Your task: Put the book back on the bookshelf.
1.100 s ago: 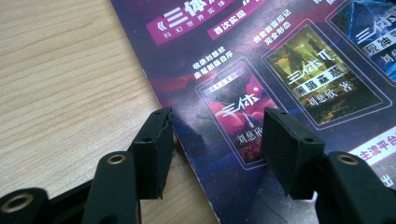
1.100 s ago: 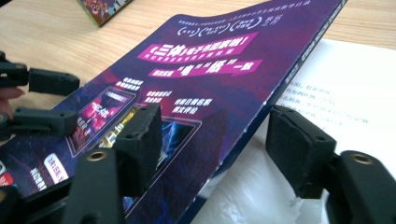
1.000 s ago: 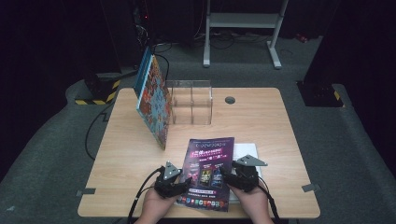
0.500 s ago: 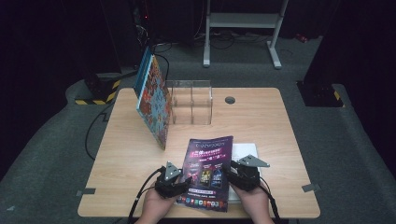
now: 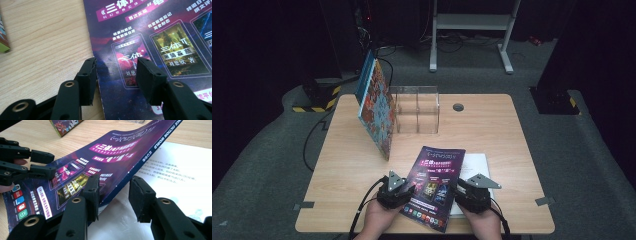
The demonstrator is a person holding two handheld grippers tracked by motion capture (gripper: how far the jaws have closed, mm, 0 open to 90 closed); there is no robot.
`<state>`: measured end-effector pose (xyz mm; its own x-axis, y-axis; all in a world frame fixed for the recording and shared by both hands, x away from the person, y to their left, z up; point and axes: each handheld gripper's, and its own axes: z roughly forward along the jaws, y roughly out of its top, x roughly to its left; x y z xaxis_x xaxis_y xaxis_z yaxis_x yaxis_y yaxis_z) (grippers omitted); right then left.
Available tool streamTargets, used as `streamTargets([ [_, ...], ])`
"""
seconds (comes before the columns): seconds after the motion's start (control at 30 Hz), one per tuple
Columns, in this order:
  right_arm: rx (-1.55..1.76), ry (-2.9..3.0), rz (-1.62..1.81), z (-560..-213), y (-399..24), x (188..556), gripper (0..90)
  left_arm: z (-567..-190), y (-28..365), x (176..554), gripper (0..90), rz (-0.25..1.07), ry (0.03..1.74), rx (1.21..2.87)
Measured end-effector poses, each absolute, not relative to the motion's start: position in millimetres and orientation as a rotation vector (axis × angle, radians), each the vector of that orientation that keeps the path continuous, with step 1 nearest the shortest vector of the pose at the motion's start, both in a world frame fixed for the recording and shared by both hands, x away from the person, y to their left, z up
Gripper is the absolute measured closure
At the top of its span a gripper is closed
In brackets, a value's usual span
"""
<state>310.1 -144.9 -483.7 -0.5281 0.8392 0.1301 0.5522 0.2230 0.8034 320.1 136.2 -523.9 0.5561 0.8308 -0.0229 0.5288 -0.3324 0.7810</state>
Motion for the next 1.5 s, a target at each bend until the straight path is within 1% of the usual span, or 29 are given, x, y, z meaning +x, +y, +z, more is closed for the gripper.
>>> streamTargets([
  [0.1,1.307,2.154,1.204,-483.7,-145.3,316.7,53.8,-524.4,137.5,320.7,51.2,0.488,1.091,2.013],
  [0.3,1.346,2.154,1.220,-482.1,-144.2,332.9,49.0,-524.6,139.6,322.1,51.0,0.474,1.093,2.009],
  [0.4,1.364,2.135,1.228,-482.4,-143.7,333.3,47.7,-524.9,139.9,322.4,51.0,0.463,1.101,2.002],
  [0.47,1.343,2.140,1.220,-482.5,-143.7,333.0,53.8,-525.0,139.7,322.2,51.0,0.461,1.102,2.000],
  [0.63,1.351,2.146,1.239,-482.1,-148.2,334.9,61.3,-525.1,141.2,323.7,50.9,0.443,1.108,1.996],
  [0.8,1.321,2.145,1.249,-481.9,-145.7,331.3,65.1,-524.9,141.1,322.4,51.3,0.462,1.102,2.000],
  [0.97,1.295,2.167,1.238,-472.8,-137.4,333.0,69.3,-524.9,140.9,322.0,52.9,0.472,1.125,1.987],
  [1.1,1.252,2.154,1.268,-468.6,-134.5,327.8,71.0,-524.8,140.0,321.0,52.9,0.495,1.113,1.995],
  [1.5,1.170,2.126,1.347,-464.4,-134.9,307.0,72.1,-524.7,138.7,321.4,52.9,0.493,1.105,1.999],
])
